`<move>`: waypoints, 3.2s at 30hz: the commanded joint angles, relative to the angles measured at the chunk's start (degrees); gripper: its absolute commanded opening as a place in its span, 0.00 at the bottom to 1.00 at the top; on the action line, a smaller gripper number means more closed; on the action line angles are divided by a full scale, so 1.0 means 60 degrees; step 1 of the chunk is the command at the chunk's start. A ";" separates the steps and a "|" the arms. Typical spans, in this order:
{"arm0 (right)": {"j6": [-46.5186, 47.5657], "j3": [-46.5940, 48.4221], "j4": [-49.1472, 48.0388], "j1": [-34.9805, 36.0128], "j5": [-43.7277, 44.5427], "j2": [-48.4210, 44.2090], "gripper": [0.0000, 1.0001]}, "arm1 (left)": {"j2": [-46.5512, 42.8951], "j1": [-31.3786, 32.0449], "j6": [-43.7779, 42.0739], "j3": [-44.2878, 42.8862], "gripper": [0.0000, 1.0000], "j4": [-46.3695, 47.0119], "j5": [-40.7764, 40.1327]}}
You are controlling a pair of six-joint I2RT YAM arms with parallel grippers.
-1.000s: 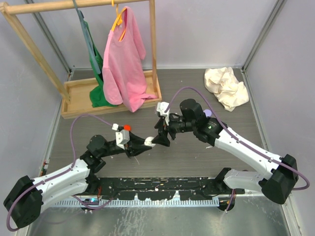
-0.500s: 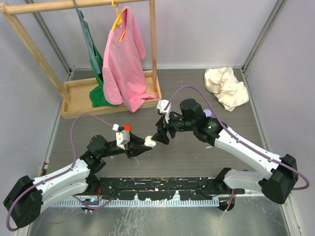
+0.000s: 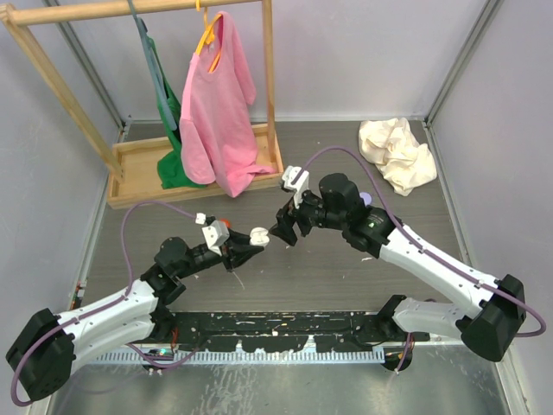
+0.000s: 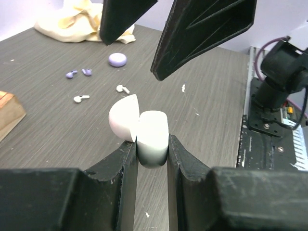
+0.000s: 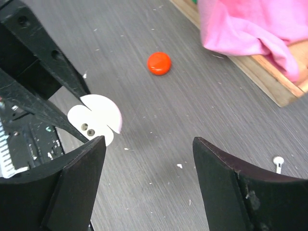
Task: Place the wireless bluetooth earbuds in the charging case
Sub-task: Open the charging case, then pick up the earbud from the center of the board.
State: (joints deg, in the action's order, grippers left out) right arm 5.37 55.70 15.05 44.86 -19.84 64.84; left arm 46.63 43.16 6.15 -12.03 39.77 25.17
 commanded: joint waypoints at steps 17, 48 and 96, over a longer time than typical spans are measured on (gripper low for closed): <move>-0.1906 -0.0216 0.0334 -0.2502 0.3343 0.2348 0.74 | -0.0543 0.0043 -0.0136 0.0189 0.00 0.0049 -0.1895; -0.3739 0.1892 0.2384 -0.3633 0.5556 0.5968 0.45 | -0.0261 0.0043 -0.0132 0.0086 0.00 0.0035 -0.1605; -0.3837 0.1206 0.2494 -0.3977 0.5130 0.5884 0.25 | -0.0184 0.0039 -0.0106 0.0028 0.00 -0.0003 -0.1444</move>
State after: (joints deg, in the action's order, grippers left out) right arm -17.12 63.94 29.26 21.15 9.26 102.76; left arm 46.17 43.16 6.33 -10.90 37.80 15.86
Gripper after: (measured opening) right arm 0.277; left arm 0.261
